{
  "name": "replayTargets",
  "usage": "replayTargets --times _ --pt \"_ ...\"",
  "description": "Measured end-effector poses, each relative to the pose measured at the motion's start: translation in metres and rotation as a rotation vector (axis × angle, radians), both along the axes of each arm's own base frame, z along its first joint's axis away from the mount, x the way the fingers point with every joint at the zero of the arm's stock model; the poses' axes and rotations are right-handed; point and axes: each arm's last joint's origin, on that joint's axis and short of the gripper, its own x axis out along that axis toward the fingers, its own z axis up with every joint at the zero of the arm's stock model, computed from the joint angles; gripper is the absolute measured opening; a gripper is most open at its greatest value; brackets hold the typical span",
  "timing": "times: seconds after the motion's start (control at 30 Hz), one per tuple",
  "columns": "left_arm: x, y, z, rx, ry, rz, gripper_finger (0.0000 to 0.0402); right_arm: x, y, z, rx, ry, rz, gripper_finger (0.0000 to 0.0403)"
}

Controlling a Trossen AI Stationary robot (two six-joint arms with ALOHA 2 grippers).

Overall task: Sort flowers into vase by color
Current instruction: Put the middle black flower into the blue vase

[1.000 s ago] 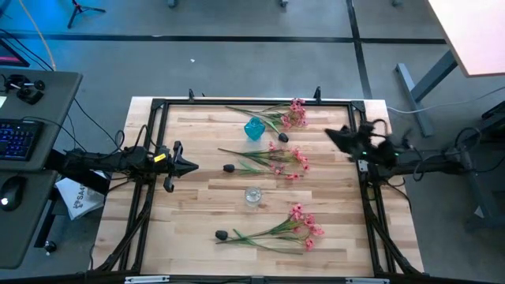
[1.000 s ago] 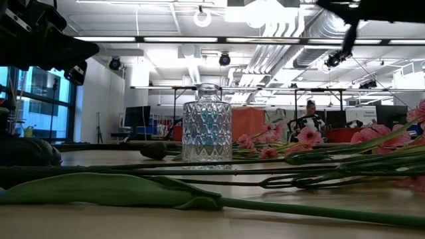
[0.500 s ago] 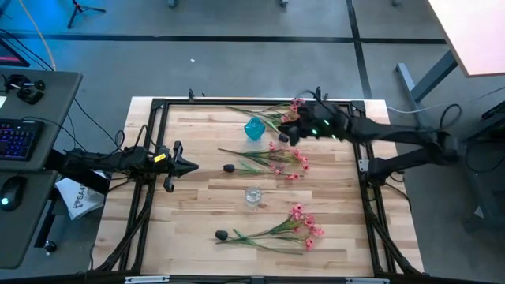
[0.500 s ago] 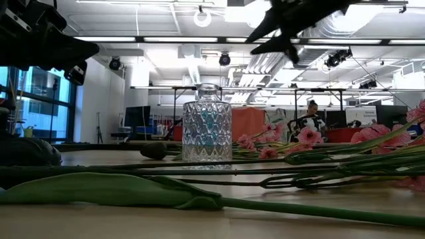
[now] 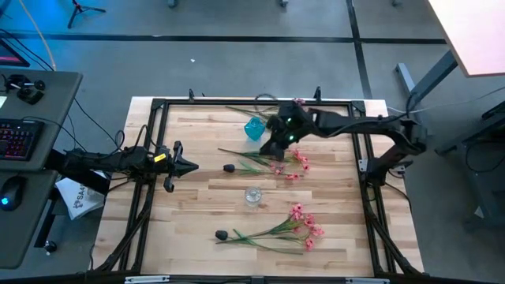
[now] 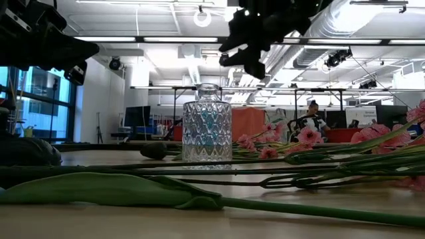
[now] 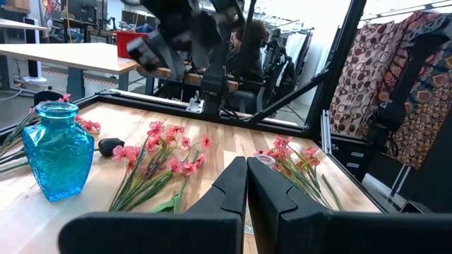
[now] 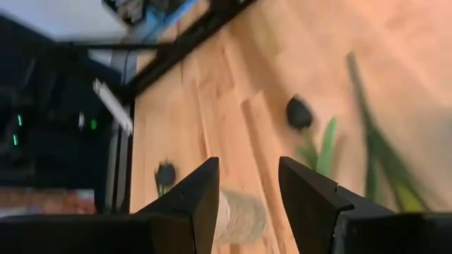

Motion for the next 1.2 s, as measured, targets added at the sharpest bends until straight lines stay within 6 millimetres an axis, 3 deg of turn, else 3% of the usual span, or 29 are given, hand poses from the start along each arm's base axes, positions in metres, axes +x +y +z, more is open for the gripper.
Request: replayTargets --times 0.3,0.73,0.97,1.2 --pt "0.0 0.0 0.0 0.0 0.0 0.0 0.0001 0.025 0.022 -0.049 -0.178 0.031 0.279 0.0142" --pt "0.0 0.0 0.0 0.0 0.0 0.0 0.0001 0.045 0.027 -0.122 -0.33 0.189 0.358 0.0142" --pt "0.0 0.0 0.0 0.0 0.0 0.0 0.0001 0.05 0.034 -0.127 -0.531 0.218 0.324 0.0142" --pt "0.0 0.0 0.0 0.0 0.0 0.0 0.0001 0.051 0.039 -0.126 -0.544 0.211 0.32 0.0142"
